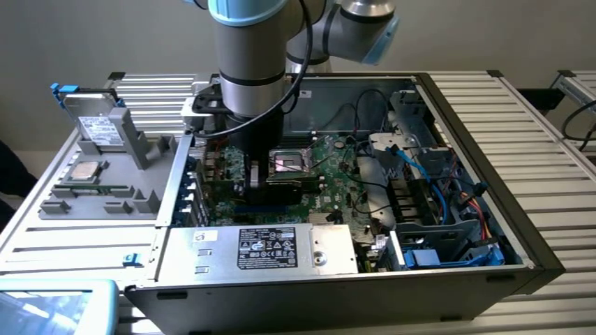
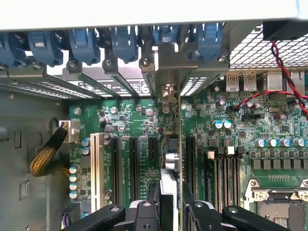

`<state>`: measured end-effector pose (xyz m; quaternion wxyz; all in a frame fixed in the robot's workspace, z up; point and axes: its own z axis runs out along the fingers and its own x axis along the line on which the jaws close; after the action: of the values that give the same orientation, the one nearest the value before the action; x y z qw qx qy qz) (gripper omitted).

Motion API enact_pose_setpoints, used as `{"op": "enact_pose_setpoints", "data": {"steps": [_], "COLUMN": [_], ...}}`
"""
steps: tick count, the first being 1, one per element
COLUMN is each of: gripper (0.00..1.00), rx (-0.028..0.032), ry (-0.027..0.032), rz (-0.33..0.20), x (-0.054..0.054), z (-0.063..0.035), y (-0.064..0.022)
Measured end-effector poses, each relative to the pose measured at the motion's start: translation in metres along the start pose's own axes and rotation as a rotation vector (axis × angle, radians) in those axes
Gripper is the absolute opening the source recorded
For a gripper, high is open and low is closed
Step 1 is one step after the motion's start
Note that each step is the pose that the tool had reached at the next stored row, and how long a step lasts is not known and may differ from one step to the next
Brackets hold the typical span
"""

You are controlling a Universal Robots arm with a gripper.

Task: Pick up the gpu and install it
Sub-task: 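Insert the gpu into the slot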

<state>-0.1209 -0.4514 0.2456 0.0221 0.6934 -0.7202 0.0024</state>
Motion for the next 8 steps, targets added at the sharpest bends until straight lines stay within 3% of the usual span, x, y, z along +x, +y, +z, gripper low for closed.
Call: {"op": "enact_pose_setpoints", "data": {"steps": [8], "gripper": [0.28], "rx": [-0.0001], "ry": [0.0001], "rz": [0.0], "x": [-0.0006], "z": [0.0009], "y": [0.0002]}}
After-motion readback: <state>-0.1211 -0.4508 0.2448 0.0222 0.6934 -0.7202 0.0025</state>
